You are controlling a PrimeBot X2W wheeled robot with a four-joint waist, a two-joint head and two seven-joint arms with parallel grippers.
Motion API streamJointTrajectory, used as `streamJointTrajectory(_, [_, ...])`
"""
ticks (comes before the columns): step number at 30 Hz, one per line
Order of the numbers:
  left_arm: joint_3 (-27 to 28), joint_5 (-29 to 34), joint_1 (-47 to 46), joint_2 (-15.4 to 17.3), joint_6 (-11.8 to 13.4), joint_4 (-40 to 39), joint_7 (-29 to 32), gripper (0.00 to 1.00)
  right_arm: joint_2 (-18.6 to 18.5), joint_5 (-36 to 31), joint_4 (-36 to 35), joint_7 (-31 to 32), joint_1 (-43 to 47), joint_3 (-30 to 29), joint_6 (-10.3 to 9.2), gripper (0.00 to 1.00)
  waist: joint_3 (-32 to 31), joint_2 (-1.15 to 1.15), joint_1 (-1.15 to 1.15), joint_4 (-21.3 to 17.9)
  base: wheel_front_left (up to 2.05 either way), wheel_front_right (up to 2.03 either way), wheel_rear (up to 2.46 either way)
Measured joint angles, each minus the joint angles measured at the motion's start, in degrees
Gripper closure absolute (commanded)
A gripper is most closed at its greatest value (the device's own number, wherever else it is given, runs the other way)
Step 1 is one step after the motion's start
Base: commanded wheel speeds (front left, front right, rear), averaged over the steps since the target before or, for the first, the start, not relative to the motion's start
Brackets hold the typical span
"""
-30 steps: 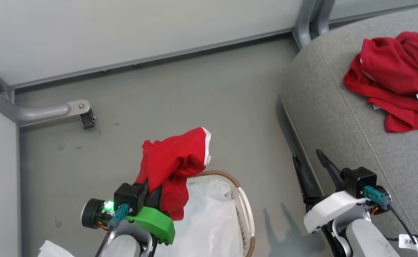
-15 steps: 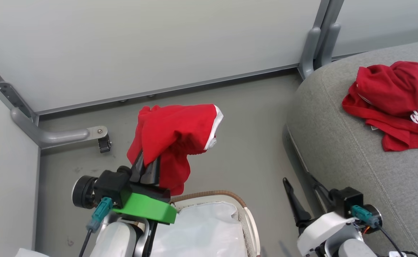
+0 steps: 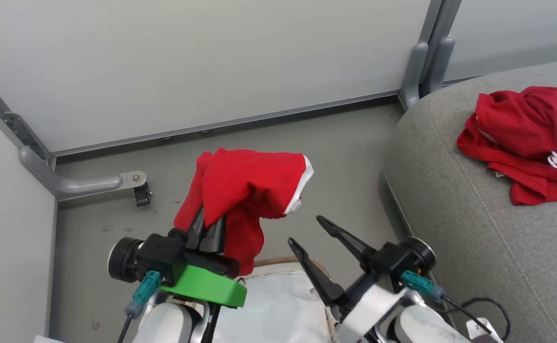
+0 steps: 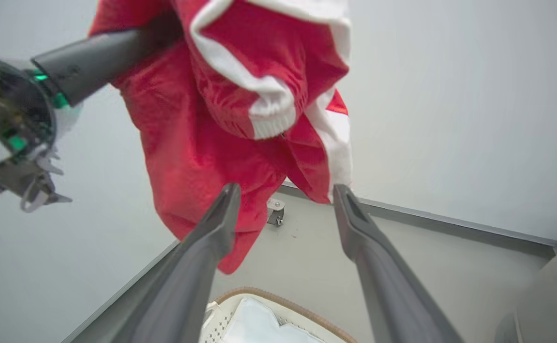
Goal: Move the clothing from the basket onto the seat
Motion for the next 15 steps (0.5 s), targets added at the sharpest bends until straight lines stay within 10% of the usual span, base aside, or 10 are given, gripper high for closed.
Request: streamJointTrajectory(15, [-6.33, -0.87, -0.12, 0.01, -0.42, 0.51, 0.00, 1.00, 2.13, 1.82, 0.56, 0.00, -7.97, 3.21, 0.00, 0.00, 0.53, 0.00, 0.00, 3.24, 0.00, 0.00, 0.00])
